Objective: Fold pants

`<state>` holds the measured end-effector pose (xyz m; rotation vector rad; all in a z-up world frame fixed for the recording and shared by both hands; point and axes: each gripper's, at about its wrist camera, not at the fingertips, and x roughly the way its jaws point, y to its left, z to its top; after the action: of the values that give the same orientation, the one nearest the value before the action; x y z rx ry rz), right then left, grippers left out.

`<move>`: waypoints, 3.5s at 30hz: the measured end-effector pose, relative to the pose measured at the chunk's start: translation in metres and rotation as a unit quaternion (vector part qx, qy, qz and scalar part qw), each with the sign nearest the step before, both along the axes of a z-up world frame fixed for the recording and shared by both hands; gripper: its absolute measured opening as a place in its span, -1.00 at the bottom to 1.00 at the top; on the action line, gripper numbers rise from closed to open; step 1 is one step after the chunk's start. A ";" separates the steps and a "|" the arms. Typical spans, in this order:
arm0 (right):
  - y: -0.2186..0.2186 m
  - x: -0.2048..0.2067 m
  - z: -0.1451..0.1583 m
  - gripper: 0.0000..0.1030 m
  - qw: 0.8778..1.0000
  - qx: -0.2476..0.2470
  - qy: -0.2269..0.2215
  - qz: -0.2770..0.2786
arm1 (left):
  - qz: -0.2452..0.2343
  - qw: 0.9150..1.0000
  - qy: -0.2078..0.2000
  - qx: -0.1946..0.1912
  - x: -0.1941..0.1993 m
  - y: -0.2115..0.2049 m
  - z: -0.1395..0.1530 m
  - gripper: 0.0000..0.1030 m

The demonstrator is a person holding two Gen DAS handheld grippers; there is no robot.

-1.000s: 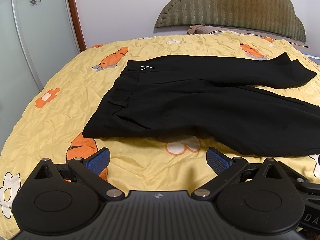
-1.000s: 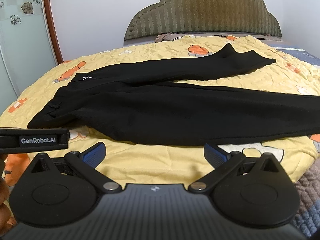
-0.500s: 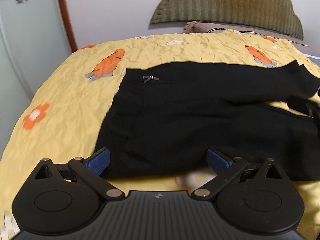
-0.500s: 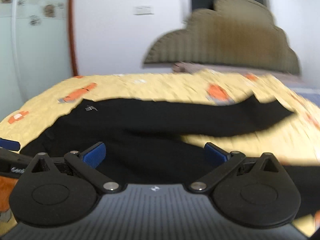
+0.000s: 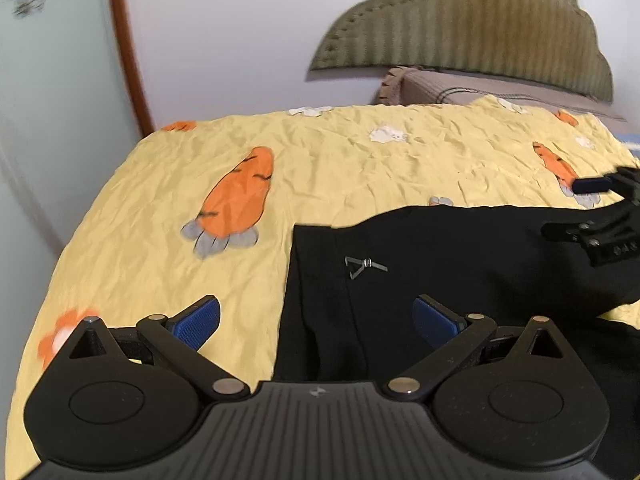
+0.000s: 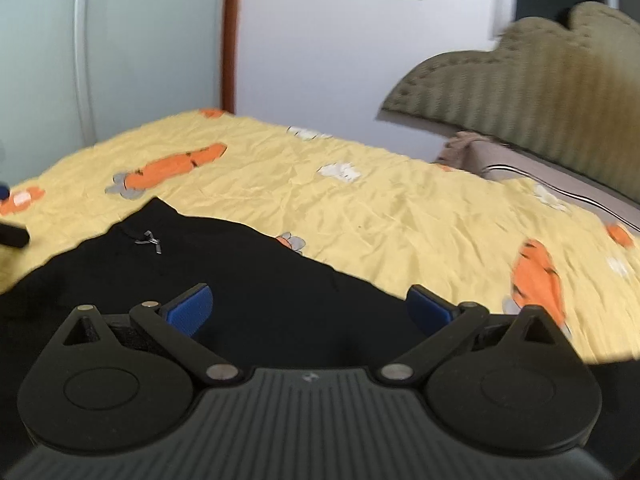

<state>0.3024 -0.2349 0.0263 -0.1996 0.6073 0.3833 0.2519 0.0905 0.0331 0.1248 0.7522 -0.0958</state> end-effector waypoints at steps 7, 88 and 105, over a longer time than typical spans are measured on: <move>-0.006 0.080 -0.023 0.83 0.996 -0.021 0.066 0.055 | -0.064 0.998 0.015 0.019 0.050 -0.002 -0.016 1.00; 0.062 -0.114 -0.054 -0.93 0.928 -0.306 -0.130 0.170 | 0.033 0.954 0.161 -0.252 0.114 -0.034 -0.029 -0.35; 0.061 -0.138 -0.047 -1.00 0.933 -0.292 -0.142 0.155 | 0.033 0.960 0.104 -0.258 0.028 -0.016 -0.019 -0.90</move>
<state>0.1643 -0.1741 -0.0203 -0.9157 0.3877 0.4599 0.2802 0.0744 0.0143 -0.4144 0.9181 -0.2414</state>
